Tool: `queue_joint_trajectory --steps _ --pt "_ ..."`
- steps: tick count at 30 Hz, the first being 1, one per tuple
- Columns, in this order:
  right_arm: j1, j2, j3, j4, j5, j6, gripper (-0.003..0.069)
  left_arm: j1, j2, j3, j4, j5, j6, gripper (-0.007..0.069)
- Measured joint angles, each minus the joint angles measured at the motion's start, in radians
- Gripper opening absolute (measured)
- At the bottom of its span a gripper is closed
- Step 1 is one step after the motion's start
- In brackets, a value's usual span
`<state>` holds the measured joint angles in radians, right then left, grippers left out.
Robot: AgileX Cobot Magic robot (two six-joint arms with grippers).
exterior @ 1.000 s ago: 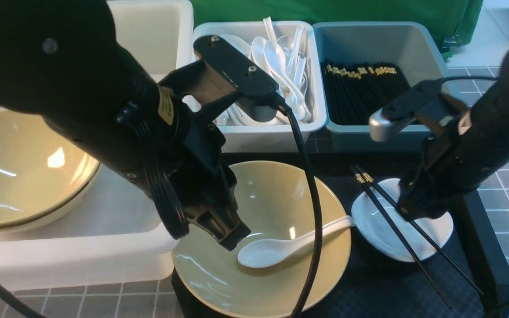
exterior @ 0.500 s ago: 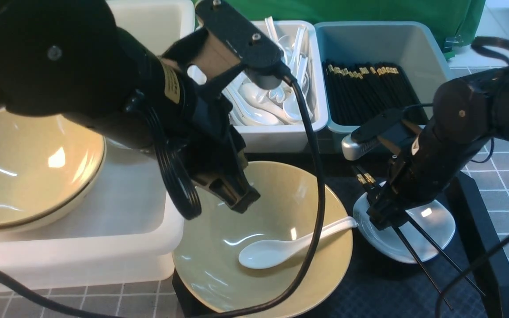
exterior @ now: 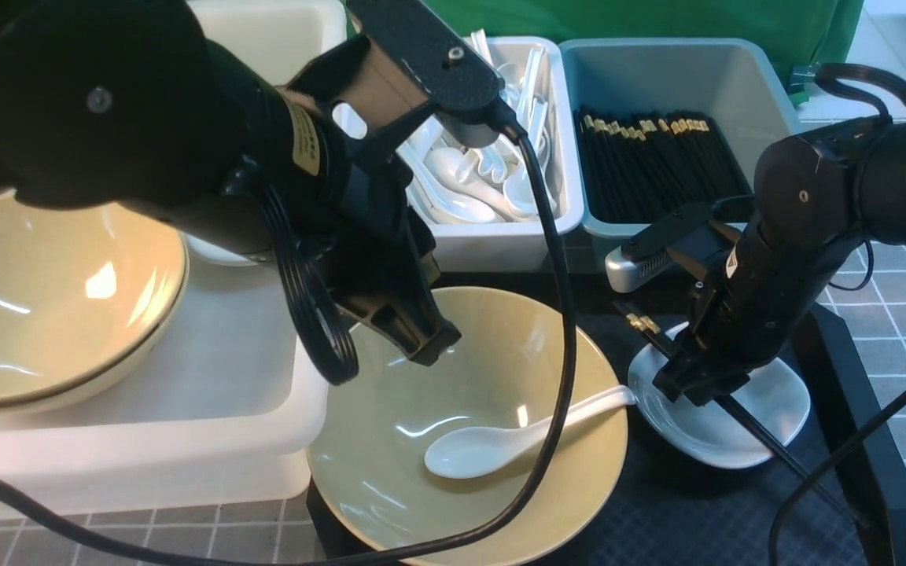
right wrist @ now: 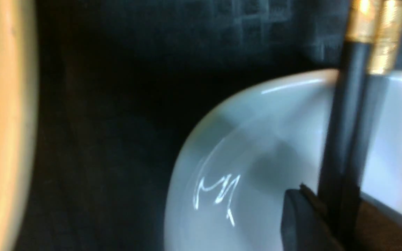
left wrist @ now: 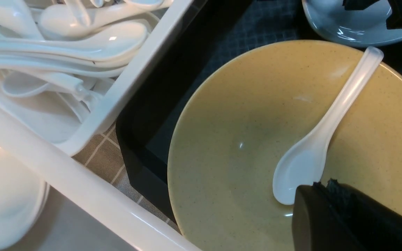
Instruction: On grey table put chopsticks spoon bowls plates into blue grey white boxes.
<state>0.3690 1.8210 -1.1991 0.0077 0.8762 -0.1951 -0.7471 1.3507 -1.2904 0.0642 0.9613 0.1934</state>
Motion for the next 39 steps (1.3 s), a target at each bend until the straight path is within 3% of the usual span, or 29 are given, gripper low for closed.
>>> queue_joint_trajectory --steps 6,12,16,22,31,39 --pt "0.000 -0.030 0.000 -0.001 0.028 0.015 0.0162 0.019 0.000 0.000 -0.002 0.000 0.000 -0.0011" --pt "0.000 -0.132 -0.008 -0.001 0.043 0.015 0.0162 0.144 0.033 0.000 -0.087 0.000 0.032 -0.0011" --pt "-0.010 -0.189 -0.106 -0.002 0.041 0.015 0.0162 0.233 0.109 0.000 -0.242 -0.072 0.181 -0.0011" --pt "-0.063 -0.139 -0.353 -0.008 -0.065 0.029 0.0162 0.240 0.237 -0.107 -0.460 -0.252 0.362 -0.0011" --pt "-0.151 0.078 -0.657 -0.008 -0.240 0.146 0.0162 0.240 0.412 -0.415 -0.487 -0.291 0.396 -0.0011" --pt "-0.221 0.290 -0.769 -0.008 -0.348 0.241 0.0162 0.241 0.443 -0.439 -0.445 -0.289 0.372 -0.0011"
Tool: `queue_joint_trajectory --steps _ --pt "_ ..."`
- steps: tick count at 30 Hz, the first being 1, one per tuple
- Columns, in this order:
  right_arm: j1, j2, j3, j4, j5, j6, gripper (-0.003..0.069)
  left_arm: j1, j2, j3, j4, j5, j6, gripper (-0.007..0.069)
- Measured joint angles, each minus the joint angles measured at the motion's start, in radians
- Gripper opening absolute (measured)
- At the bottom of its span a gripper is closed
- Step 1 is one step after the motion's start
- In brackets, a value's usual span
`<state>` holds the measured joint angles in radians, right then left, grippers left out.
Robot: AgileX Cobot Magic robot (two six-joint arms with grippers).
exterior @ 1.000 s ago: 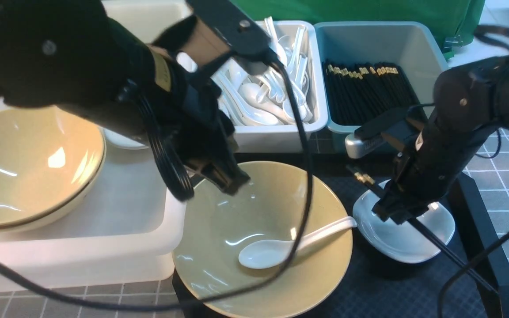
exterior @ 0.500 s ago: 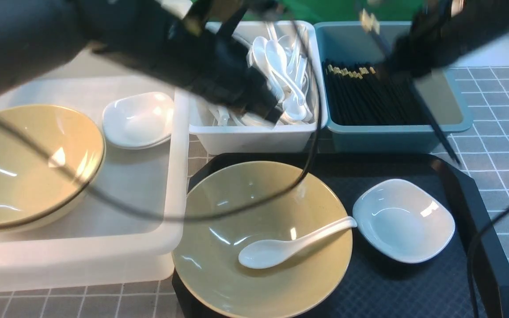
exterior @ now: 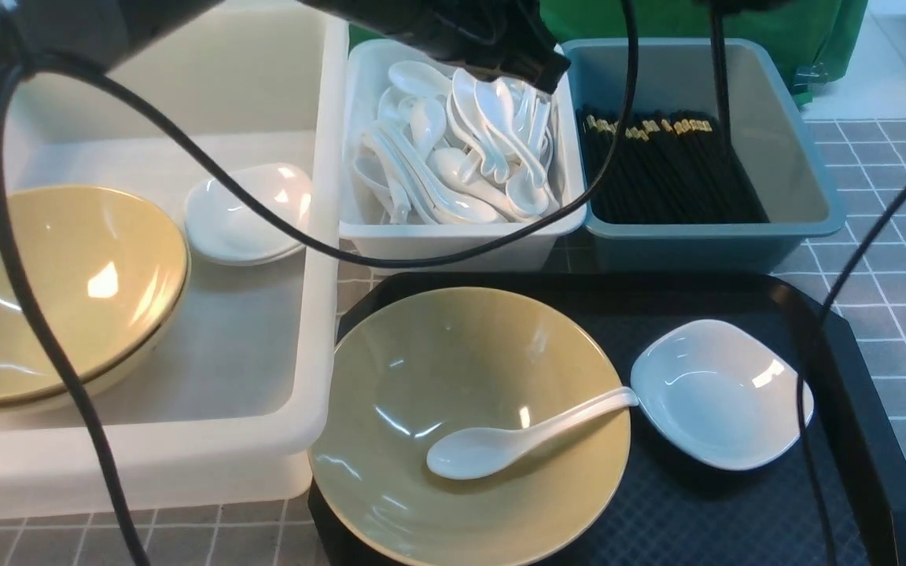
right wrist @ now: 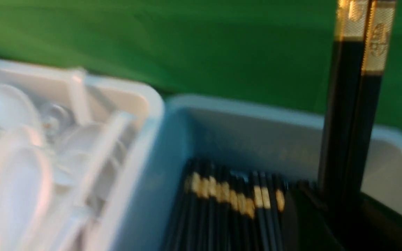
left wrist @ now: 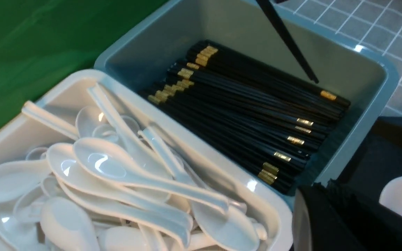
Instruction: On grey table put chopsticks spoon bowls plates into blue grey white boxes.
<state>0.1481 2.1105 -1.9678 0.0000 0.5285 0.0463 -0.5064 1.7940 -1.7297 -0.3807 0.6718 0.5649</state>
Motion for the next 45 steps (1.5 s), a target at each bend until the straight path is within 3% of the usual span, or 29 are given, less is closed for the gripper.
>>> queue_joint_trajectory --steps 7,10,11,14,17,21,26,34,37,45 --pt "-0.011 0.125 0.000 0.000 0.069 0.011 0.0186 0.001 0.022 0.000 0.054 0.003 -0.044 -0.0011" --pt "-0.011 0.133 -0.010 0.000 0.169 0.010 0.0300 0.002 0.012 0.000 0.076 0.013 -0.048 -0.0011" --pt "-0.011 0.132 -0.013 0.000 0.176 0.009 0.0308 0.003 0.012 0.000 0.077 0.014 -0.048 -0.0011" --pt "-0.011 0.108 -0.087 0.019 0.365 -0.085 0.0440 0.003 -0.055 0.000 0.108 0.090 -0.049 -0.0011" --pt "-0.007 0.073 -0.145 0.043 0.494 -0.181 0.0477 0.003 -0.117 0.000 0.149 0.174 -0.049 -0.0011" --pt "0.025 -0.005 -0.210 0.067 0.677 -0.311 0.0489 0.003 -0.233 0.061 0.197 0.296 -0.076 -0.0011" --pt "0.109 -0.117 -0.152 0.075 0.711 -0.370 0.0488 0.004 -0.397 0.282 0.217 0.308 -0.141 -0.0011" --pt "0.324 -0.321 0.123 0.078 0.716 -0.457 0.0488 0.005 -0.751 0.753 0.262 0.175 -0.290 -0.0011" --pt "0.395 -0.352 0.209 0.078 0.716 -0.492 0.0488 0.005 -0.822 0.855 0.262 0.123 -0.295 -0.0011" --pt "0.564 -0.309 0.399 0.079 0.712 -0.770 0.0488 0.005 -0.878 0.991 0.262 -0.004 -0.296 -0.0011"
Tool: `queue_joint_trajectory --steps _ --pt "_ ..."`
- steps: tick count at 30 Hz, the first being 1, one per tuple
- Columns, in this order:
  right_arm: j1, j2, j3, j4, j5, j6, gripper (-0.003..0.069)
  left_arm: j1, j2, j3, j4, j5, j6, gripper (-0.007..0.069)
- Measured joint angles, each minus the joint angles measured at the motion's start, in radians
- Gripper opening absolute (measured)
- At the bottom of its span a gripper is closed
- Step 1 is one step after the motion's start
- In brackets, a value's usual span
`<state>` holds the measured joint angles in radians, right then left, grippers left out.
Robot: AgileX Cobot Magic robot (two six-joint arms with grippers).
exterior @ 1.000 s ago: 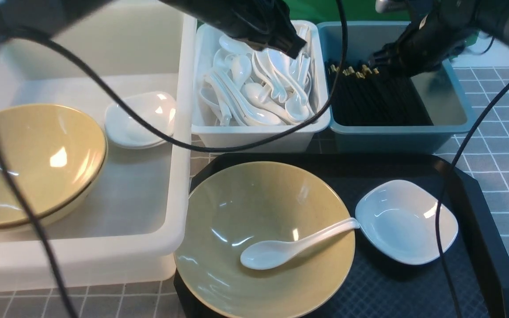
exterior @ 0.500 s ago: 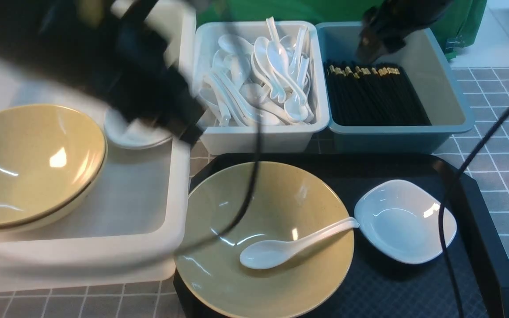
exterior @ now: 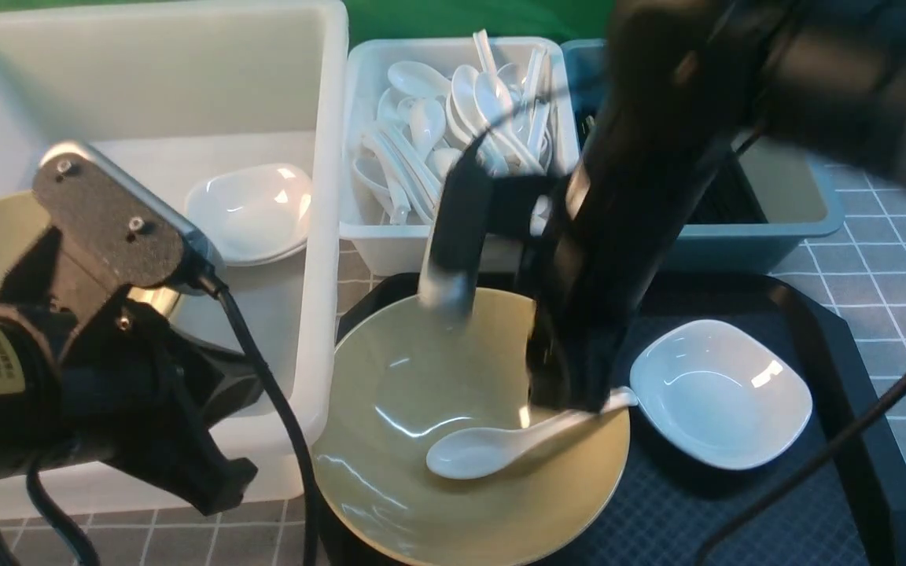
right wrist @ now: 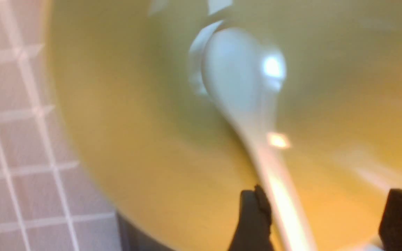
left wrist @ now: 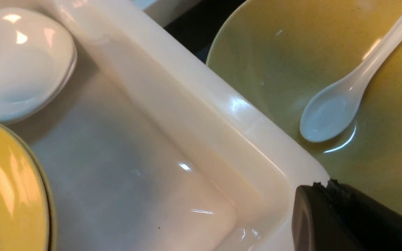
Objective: On grey table put chopsticks spoon bowls plates into blue grey white boxes.
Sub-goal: 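Reach down and grasp the white spoon resting in the bowl with the right gripper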
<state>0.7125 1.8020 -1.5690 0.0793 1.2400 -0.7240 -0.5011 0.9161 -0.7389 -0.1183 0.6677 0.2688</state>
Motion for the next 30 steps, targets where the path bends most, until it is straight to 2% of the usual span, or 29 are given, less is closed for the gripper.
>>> queue_joint_trajectory --steps 1,4,12,16,19,26,30 --pt "0.011 0.028 0.015 -0.002 0.000 -0.048 0.0488 0.000 0.000 0.005 0.000 -0.018 0.000 -0.0011" --pt "0.015 0.089 0.020 -0.019 -0.009 -0.088 0.0488 0.000 0.000 0.006 0.000 -0.036 0.003 -0.0011" --pt "0.015 0.206 0.020 -0.056 -0.032 -0.112 0.0477 0.000 0.005 0.006 0.000 -0.041 0.004 -0.0011" --pt "0.015 0.224 0.018 -0.079 -0.057 -0.111 0.0360 0.000 0.006 0.006 0.000 -0.043 0.004 -0.0011" --pt "0.015 0.230 -0.011 -0.093 -0.035 -0.111 0.0190 0.000 0.006 0.006 0.000 -0.043 0.004 -0.0011" --pt "-0.002 0.214 -0.211 -0.163 -0.020 -0.038 0.0194 0.000 0.015 -0.011 0.001 -0.058 -0.029 -0.0011" --pt "-0.059 0.199 -0.349 -0.185 -0.016 0.021 0.0194 0.000 0.074 -0.105 0.025 -0.024 -0.049 -0.0011"
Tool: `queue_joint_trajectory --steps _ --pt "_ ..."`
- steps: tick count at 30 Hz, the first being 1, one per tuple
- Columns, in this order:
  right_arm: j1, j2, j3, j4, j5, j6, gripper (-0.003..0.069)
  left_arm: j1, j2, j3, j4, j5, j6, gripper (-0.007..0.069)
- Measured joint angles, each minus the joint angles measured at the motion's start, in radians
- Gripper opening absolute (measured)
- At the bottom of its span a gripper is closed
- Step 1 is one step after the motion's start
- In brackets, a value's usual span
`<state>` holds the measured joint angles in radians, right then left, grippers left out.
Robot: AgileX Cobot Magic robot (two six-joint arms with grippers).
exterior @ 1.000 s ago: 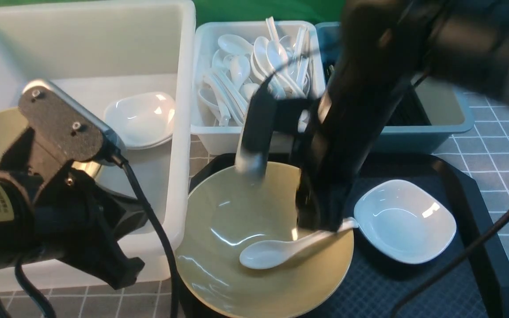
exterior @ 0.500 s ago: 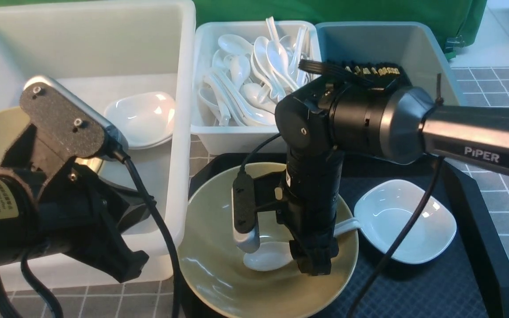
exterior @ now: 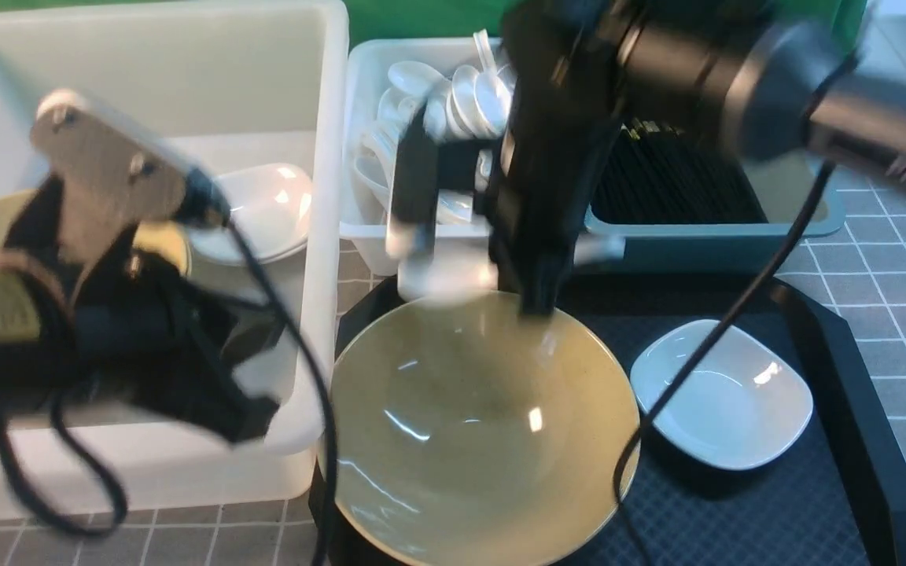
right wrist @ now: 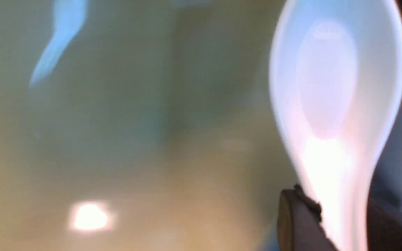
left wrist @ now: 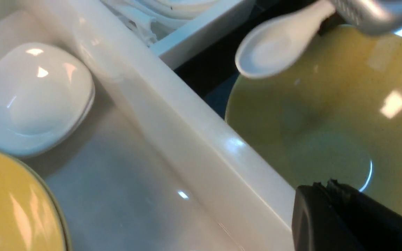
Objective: On grey table put chopsticks spoon bowls plates into blue grey white boxes.
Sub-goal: 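Place the white spoon into the bin of spoons with the right gripper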
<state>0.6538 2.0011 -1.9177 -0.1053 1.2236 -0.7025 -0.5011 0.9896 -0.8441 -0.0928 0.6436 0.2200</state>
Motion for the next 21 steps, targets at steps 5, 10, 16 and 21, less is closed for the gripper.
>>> queue_joint_trajectory --steps 5,10,16,21 --pt "-0.102 -0.005 -0.124 -0.007 -0.147 0.193 0.0194 0.059 0.185 -0.243 0.022 0.034 -0.006 -0.0011" --pt "-0.164 0.025 -0.139 -0.008 -0.401 0.435 0.0194 0.183 0.394 -0.480 -0.065 0.034 0.052 -0.0011" --pt "-0.174 0.149 -0.139 -0.007 -0.725 0.625 0.0214 0.217 0.532 -0.587 -0.200 0.059 0.145 -0.0011" --pt "-0.175 0.219 -0.139 -0.007 -0.850 0.731 0.0400 0.217 0.558 -0.587 -0.211 0.117 0.178 -0.0011"
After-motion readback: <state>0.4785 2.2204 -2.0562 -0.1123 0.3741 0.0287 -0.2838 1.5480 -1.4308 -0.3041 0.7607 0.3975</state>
